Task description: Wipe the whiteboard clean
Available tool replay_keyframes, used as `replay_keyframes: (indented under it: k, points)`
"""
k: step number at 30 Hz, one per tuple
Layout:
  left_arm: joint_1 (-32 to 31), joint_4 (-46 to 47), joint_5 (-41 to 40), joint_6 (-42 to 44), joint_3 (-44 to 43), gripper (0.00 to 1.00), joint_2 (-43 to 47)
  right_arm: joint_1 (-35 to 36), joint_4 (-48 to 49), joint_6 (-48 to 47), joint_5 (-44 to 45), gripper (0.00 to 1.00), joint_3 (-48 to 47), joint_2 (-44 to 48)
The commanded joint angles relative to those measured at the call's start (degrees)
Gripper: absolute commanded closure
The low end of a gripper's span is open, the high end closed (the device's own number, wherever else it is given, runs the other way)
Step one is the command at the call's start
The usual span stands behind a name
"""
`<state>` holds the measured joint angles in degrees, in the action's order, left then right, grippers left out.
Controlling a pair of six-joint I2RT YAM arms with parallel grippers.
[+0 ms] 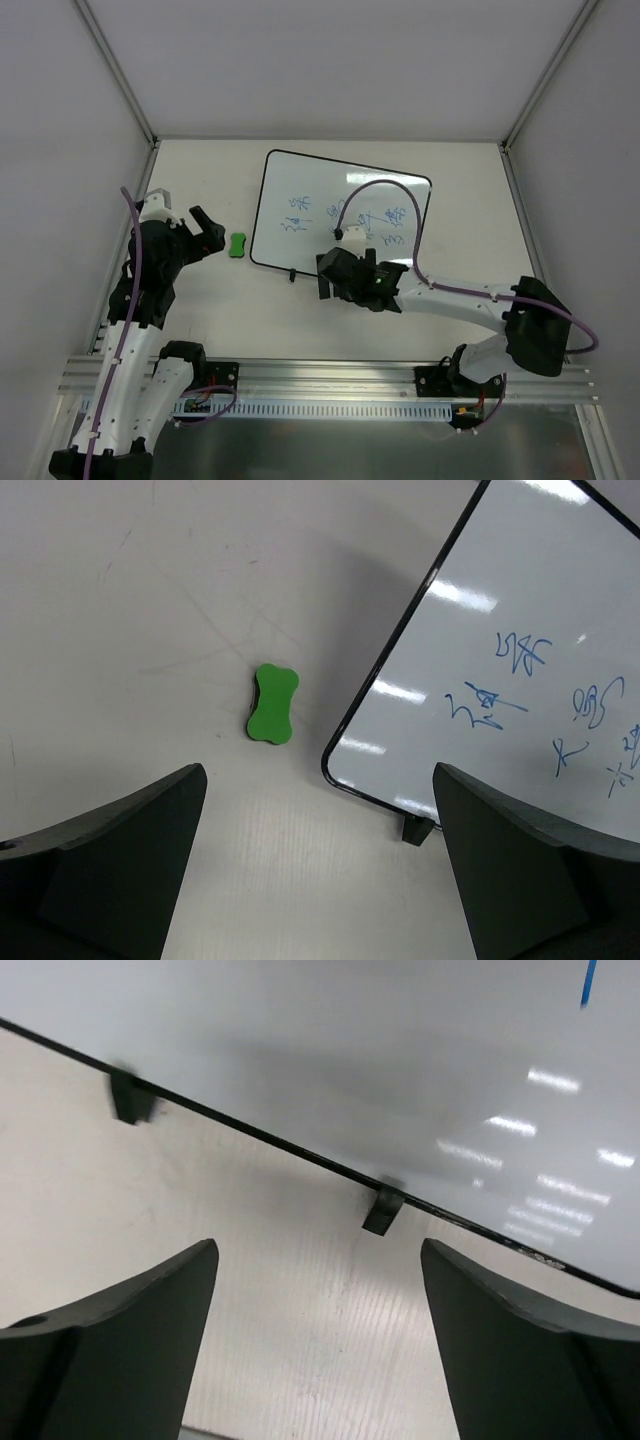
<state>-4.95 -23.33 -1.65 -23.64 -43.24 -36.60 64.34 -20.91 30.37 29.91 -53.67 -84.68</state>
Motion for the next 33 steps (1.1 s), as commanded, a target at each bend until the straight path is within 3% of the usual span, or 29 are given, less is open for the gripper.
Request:
replay_keyframes:
  k: [1, 5, 11, 19, 27, 33]
  points:
    - [-0.6, 0.1, 0.3, -0.1, -0.6, 0.01, -2.2, -0.6, -0.1, -13.0, -1.8, 0.11, -4.5, 7.1]
    - [-0.6, 0.2, 0.3, 0.1, -1.6, 0.01, -8.0, -6.8, -0.9, -20.5, -9.2, 0.01, -5.0, 13.0]
    - [-0.6, 0.1, 0.4, 1.0, -5.7, 0.01, -22.2, -18.3, -0.8, -24.3, -13.6, 0.02, -0.9, 22.6]
    - [-0.6, 0.2, 0.1, 2.8, -13.9, 0.01, -41.3, -24.5, -0.9, -25.7, -14.9, 0.01, 5.1, 31.6]
    - [-0.6, 0.1, 0.2, 4.9, -18.0, 0.22, -52.3, -27.5, -0.9, -24.3, -13.7, 0.01, 9.7, 37.3]
    - [-0.9, 0.1, 1.5, 5.5, -17.1, 0.27, -55.7, -29.3, -1.9, -23.9, -11.9, 0.02, 10.7, 39.2]
